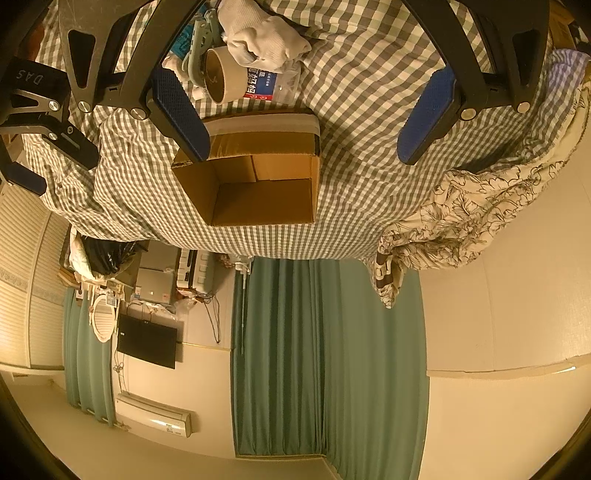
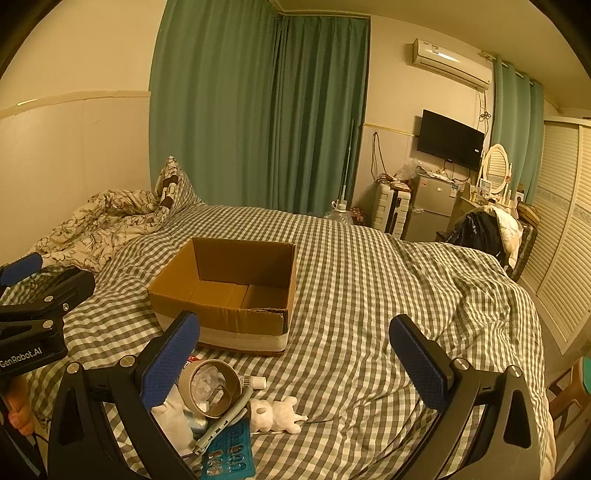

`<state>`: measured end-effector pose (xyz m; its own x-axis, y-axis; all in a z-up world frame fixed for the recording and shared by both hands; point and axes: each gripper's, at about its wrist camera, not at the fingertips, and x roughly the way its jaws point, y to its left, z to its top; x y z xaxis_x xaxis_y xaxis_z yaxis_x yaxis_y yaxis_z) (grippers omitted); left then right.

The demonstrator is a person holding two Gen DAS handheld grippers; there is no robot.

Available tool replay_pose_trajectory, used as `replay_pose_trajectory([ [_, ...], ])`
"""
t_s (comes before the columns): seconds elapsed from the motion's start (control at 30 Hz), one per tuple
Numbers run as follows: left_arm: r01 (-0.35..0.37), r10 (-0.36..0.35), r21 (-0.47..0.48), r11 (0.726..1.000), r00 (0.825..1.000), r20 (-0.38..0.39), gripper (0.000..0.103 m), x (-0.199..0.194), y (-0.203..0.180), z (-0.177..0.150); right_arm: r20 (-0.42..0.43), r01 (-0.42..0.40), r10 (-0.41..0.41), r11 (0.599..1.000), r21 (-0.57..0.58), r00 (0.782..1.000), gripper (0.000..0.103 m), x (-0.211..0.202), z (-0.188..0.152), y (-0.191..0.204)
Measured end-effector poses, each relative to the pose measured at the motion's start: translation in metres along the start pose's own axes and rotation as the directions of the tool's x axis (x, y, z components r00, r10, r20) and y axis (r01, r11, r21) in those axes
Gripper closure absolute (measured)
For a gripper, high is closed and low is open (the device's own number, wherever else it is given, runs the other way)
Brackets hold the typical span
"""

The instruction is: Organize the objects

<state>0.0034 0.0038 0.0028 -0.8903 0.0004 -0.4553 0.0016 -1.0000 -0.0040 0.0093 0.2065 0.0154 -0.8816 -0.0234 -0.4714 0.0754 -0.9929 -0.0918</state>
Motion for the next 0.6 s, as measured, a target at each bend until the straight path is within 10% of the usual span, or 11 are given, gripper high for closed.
replay_pose_trajectory([
  [0.6,0.015,-0.015,-0.001,1.0,1.0,0.002,0.0,-0.0014,-0.0031,-0.0024,-0.001,0.0,0.0,1.0,-0.007,1.0,0.0,-0.0018,0.0011,-0.0006],
])
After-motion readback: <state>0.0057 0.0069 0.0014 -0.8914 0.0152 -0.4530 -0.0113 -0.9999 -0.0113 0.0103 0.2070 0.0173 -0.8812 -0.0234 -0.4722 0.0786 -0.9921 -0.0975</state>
